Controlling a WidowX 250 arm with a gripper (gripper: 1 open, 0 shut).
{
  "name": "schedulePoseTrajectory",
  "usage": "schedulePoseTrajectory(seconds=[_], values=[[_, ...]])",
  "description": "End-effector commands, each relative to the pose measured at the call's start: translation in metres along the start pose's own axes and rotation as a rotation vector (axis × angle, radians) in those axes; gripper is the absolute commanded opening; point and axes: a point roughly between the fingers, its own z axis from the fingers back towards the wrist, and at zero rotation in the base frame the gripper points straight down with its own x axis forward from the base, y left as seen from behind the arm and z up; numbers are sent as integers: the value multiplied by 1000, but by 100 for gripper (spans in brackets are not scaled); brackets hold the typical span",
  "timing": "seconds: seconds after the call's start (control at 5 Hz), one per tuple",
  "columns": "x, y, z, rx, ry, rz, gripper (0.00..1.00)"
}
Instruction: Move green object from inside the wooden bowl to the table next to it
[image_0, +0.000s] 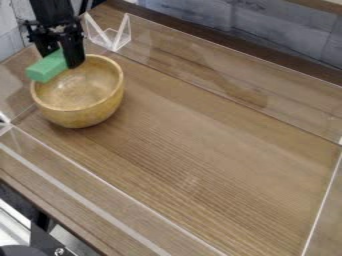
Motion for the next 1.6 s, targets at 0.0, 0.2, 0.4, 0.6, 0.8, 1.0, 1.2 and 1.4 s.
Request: schedulePoseTrajectory(seconds=[0.0,0.2,0.4,0.6,0.8,1.0,1.2,1.4], values=[[8,-3,35,37,-89,20,0],[15,-10,44,20,-106,41,0],[23,-21,54,-1,-120,53,0],[29,-29,43,-5,-107,-28,0],[33,-35,30,-5,-94,-104,0],[46,-44,20,-11,-102,-81,0],[58,-50,13,-17,-111,-54,0],[50,-56,16,-27,-105,-99,0]])
